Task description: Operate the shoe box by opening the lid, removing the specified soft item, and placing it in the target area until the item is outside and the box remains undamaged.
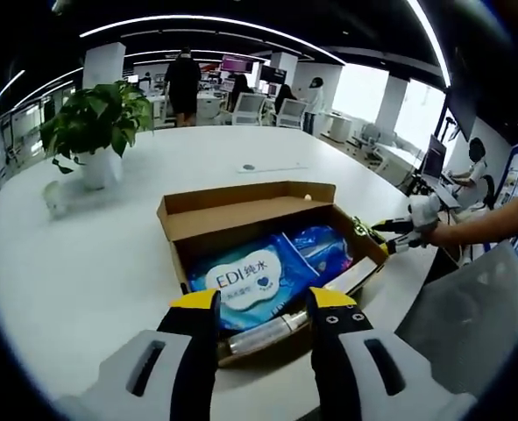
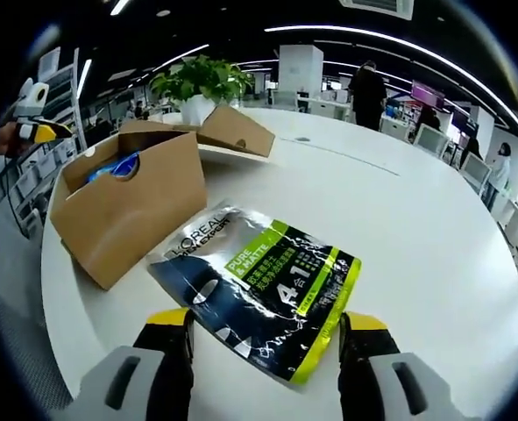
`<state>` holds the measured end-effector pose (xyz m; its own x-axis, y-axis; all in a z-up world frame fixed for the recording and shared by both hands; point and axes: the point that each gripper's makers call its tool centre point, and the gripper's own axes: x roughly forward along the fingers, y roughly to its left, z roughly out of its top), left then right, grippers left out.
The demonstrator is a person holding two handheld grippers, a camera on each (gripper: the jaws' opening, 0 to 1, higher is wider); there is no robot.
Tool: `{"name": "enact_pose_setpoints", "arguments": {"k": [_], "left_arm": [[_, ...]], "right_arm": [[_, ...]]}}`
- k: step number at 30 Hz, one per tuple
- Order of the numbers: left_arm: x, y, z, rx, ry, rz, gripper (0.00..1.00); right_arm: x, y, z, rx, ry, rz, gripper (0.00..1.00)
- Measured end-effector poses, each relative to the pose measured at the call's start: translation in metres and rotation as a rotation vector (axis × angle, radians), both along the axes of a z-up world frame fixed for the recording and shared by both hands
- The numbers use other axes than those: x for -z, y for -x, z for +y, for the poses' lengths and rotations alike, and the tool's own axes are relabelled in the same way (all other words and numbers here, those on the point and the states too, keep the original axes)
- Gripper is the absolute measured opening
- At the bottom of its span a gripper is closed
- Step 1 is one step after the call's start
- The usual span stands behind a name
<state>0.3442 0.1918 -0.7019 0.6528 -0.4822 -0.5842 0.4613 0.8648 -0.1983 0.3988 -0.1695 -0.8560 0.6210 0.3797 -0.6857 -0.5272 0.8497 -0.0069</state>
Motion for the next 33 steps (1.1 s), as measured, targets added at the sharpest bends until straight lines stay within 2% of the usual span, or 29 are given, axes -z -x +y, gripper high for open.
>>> {"name": "enact_pose_setpoints", "arguments": {"k": [18, 33], "left_arm": [[0.003, 0.003, 0.008, 0.001, -0.016, 0.003, 0.40], [0.007, -0.001, 0.015, -0.003, -0.042, 0.002, 0.40]], "right_arm": [[-0.001, -0.022, -0.003, -0.039, 0.020, -0.001, 0.65], [-0.016, -0.011, -0.003, -0.042, 0.014, -0.021, 0.66]]}}
